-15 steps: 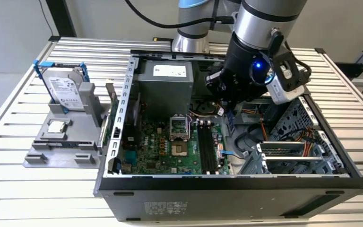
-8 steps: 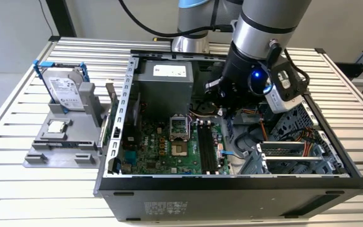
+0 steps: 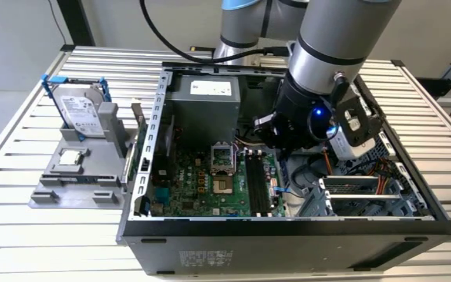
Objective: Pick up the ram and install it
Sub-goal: 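Insert the ram into the slot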
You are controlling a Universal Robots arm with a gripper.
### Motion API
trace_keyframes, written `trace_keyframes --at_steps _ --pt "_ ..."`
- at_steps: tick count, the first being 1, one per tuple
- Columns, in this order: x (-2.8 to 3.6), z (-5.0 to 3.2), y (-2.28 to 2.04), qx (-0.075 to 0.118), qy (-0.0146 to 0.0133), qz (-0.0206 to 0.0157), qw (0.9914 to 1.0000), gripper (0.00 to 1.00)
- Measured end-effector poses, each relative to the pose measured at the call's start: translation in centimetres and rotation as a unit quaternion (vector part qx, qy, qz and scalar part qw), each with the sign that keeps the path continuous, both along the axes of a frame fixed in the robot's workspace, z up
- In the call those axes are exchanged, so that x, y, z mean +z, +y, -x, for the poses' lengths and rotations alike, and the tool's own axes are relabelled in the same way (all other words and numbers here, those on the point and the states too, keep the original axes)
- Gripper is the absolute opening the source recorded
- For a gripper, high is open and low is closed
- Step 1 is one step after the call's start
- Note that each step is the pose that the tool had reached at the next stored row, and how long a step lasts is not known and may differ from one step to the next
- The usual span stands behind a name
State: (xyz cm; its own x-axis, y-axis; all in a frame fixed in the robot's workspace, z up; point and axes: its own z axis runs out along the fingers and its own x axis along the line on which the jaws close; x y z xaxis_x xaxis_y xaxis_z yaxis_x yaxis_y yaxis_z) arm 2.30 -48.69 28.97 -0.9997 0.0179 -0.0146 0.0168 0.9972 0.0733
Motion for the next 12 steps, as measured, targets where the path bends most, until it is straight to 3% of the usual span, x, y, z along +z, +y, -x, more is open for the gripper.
trace_keyframes --at_steps 4,10,12 --pt "-0.72 0.55 0.09 0.0 0.0001 0.0008 1.0 0.0" --pt "-1.8 0.55 0.39 0.0 0.0001 0.0008 1.0 0.0" --pt "-1.8 0.55 0.39 0.0 0.0001 0.0008 1.0 0.0"
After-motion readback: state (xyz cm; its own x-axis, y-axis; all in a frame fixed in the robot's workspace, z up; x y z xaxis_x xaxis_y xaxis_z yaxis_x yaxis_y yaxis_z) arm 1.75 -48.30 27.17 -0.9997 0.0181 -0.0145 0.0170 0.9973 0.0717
